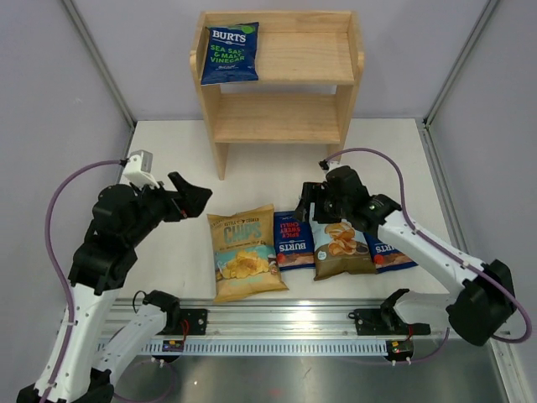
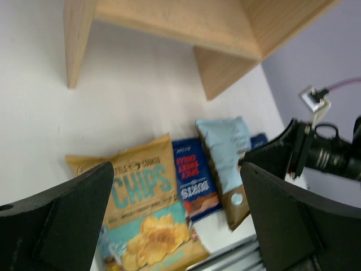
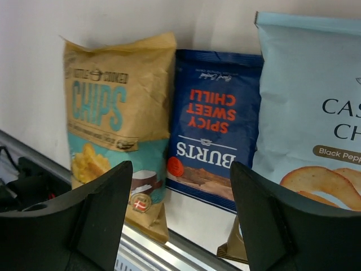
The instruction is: Place and organize the chips bags onto the shelf
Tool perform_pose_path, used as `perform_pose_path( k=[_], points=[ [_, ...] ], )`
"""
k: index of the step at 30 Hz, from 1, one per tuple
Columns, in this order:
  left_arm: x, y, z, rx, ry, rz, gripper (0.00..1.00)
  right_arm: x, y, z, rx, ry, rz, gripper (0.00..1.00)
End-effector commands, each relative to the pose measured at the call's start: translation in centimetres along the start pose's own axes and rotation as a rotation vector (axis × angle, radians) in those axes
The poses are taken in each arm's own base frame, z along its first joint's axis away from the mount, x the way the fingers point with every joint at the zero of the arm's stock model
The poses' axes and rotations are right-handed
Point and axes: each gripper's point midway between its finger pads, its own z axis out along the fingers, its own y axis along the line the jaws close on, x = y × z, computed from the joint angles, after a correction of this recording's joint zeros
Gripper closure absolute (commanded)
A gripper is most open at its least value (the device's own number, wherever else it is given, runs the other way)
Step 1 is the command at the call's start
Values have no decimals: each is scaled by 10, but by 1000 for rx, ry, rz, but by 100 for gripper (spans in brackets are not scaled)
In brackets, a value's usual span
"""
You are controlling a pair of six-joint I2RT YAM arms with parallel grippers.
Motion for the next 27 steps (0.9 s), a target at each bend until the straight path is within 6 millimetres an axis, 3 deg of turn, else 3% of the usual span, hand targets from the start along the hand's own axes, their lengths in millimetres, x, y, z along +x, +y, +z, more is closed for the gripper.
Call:
perform_pose_path(
  k=[1, 8, 10, 19, 27],
  points=[
    [37, 9, -7, 44, 117, 124, 1, -7, -12, 25, 72, -28, 29, 23],
    [88, 54, -4, -58, 227, 196, 1, 8, -47, 69, 241, 52, 26, 32],
    [93, 56, 1, -57, 228, 185, 1, 13, -53, 78, 267, 75, 21, 33],
    [89, 60, 4, -74, 187, 177, 1, 22, -91, 92, 471, 108, -37, 36],
    [87, 60, 1, -72, 159, 174, 1, 44, -76, 118, 354, 202, -15, 35]
  ],
)
